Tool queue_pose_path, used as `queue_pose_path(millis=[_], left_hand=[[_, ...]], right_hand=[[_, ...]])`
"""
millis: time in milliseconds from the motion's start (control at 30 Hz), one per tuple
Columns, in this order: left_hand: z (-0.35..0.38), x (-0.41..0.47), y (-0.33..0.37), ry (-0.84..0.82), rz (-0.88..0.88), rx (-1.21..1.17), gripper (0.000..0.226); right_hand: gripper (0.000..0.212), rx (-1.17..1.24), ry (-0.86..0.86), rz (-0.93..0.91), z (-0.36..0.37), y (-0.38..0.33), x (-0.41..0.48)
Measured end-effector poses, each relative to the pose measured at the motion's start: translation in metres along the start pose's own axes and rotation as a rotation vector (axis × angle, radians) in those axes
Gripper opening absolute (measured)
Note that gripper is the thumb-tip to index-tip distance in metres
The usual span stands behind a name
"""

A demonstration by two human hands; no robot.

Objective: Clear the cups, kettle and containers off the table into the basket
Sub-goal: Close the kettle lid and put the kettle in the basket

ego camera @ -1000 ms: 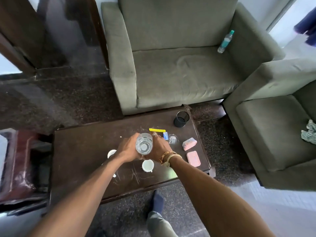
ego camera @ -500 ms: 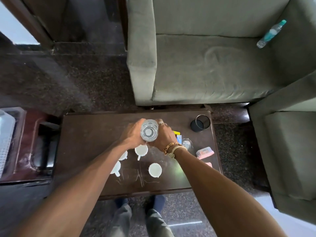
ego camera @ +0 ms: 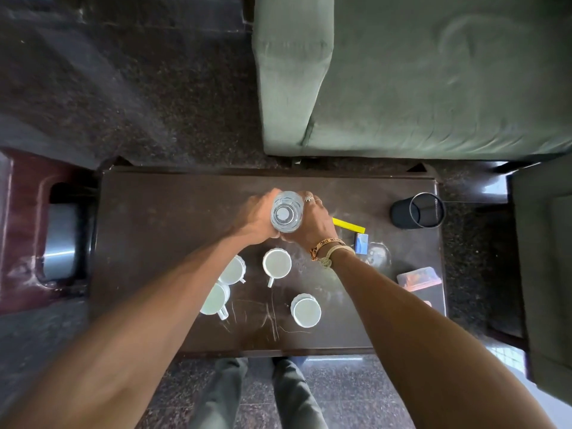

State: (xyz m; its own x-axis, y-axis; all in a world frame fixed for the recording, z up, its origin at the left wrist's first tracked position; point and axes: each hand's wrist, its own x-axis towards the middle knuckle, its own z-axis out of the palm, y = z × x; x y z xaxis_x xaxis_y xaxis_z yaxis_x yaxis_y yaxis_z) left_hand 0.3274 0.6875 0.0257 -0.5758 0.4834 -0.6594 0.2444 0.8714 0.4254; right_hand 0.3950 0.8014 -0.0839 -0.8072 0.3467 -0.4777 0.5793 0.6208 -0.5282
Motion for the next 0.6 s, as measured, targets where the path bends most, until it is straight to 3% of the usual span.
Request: queue_pose_path(millis=[600], left_hand=[[0.029, 0.055, -0.041, 0.016, -0.011, -0.018, 0.069]], right_hand=[[0.085, -0.021, -0.044, 0.051, 0.045, 0.017, 0.036]])
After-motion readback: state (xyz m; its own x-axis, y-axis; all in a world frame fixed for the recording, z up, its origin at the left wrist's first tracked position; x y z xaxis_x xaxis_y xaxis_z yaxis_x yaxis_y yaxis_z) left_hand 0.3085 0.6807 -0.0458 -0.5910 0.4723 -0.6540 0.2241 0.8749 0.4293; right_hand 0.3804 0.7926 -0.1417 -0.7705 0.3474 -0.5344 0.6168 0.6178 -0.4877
